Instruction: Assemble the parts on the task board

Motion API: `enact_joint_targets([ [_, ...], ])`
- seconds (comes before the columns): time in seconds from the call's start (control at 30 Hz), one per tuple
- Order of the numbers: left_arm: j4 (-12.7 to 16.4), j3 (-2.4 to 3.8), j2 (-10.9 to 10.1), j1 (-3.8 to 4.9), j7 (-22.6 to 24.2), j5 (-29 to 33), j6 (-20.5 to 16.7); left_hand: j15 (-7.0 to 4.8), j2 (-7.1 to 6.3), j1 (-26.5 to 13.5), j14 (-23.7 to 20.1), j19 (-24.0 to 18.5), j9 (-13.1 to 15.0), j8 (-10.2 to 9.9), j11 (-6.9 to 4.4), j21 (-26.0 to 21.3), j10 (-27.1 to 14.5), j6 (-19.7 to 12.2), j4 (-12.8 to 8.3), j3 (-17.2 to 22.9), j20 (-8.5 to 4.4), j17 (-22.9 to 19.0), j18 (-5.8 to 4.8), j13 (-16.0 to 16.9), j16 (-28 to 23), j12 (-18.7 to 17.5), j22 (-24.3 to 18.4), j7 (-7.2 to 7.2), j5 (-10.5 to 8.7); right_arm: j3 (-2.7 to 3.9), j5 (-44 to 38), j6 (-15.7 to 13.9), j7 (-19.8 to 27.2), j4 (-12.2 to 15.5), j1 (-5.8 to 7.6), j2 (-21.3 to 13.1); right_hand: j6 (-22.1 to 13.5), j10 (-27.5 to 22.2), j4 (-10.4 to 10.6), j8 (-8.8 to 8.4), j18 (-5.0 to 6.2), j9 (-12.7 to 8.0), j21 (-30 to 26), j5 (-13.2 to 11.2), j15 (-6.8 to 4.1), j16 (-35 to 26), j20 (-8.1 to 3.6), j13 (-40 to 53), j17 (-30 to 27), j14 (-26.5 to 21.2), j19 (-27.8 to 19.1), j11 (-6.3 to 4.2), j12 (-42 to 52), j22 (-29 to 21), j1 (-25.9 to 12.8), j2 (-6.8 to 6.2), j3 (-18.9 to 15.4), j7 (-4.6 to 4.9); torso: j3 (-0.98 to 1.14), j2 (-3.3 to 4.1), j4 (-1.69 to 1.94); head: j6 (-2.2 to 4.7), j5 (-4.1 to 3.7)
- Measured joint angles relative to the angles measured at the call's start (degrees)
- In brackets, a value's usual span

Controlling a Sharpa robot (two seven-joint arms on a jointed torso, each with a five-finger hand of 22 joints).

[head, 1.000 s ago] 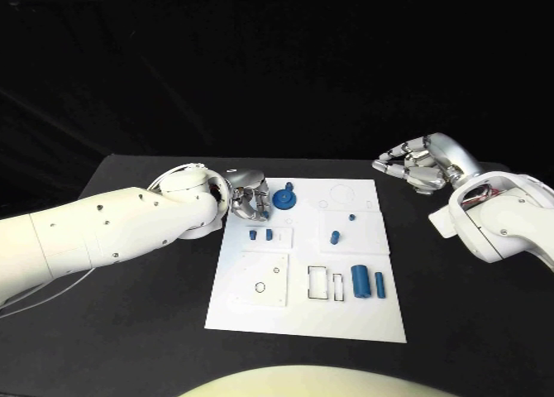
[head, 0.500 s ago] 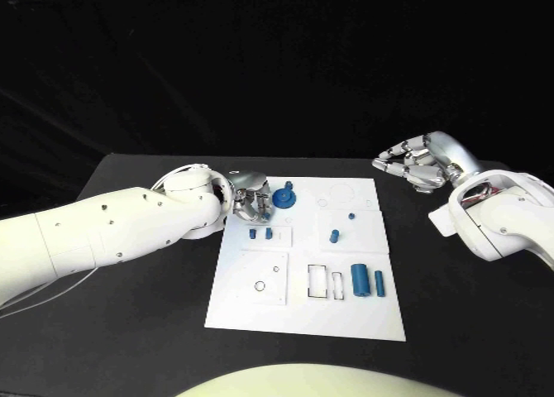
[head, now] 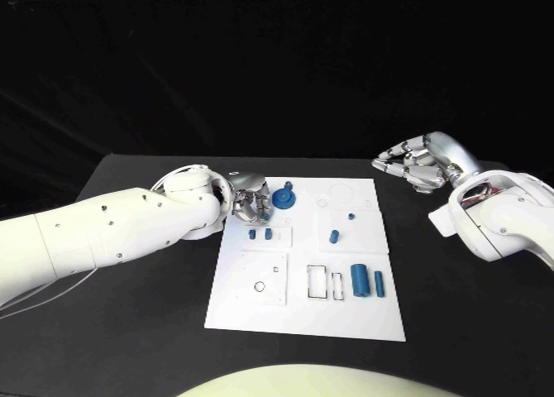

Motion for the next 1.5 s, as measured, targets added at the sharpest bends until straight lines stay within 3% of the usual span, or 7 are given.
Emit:
enact_joint_targets([
  [0.33,0.0,0.0,-0.09,0.0,-0.1,-0.1,-0.23,0.0,0.0,0.0,0.0,0.0,-0.05,-0.29,0.21,0.0,0.21,0.0,0.0,0.0,0.0,0.51,0.01,0.0,0.0,-0.03,0.01,0.0,0.0,0.0,0.0,-0.01,0.0,0.01,0.0,-0.03,0.0,0.0,0.0,0.0,-0.01,0.0,0.0,0.0,0.0,0.0,0.0,0.0,0.0,0.0,0.0,0.0,0.0,0.0,0.0,0.0,0.0,0.0,-0.01,0.0,0.02,0.1,-0.02],
  [0.63,-0.28,-0.08,-0.16,-0.09,-0.23,-0.07,-0.54,0.0,0.31,-0.3,0.0,0.0,-0.8,-2.06,0.32,0.0,0.32,-0.83,-0.17,0.17,0.0,0.74,0.08,-0.06,0.0,-1.1,-0.09,0.82,0.0,0.0,0.0,-0.01,0.0,-0.03,0.0,-0.02,0.0,0.0,0.0,0.0,-0.01,0.0,0.0,0.0,0.0,0.0,0.0,0.0,0.0,0.0,0.0,0.0,0.0,0.0,0.0,0.0,0.0,0.0,-0.01,-0.01,0.02,0.12,0.03],
  [1.1,-0.37,-0.08,-0.12,-0.09,-0.37,0.1,-0.53,0.0,0.08,-0.53,0.0,-0.21,-1.12,-2.51,0.42,0.0,0.42,-1.34,-0.15,0.48,0.21,0.5,0.1,-0.06,0.0,-1.5,-0.25,0.93,0.0,0.0,0.0,-0.02,0.0,0.03,0.0,-0.11,0.0,0.0,0.0,0.0,-0.01,0.0,0.0,0.0,0.0,0.0,0.0,0.0,0.04,0.0,0.0,0.0,0.0,0.0,0.0,0.0,0.0,0.0,0.02,-0.01,-0.01,0.13,0.08],
  [1.5,-0.48,-0.09,-0.07,-0.09,-0.42,0.47,-0.5,0.21,-0.15,-0.76,-0.21,-0.42,-1.89,-4.29,0.64,-0.59,0.64,-2.78,-0.38,0.7,0.42,-0.59,0.1,-0.05,0.0,-1.98,-0.96,1.35,0.0,0.0,0.0,-0.02,0.0,0.03,0.0,-0.16,0.0,0.0,-0.16,0.0,0.0,0.0,0.0,0.0,0.0,0.0,0.0,-0.07,0.03,0.0,0.0,0.0,0.0,-0.01,0.0,0.0,-0.16,0.0,0.02,-0.01,-0.01,0.11,-0.05],
])
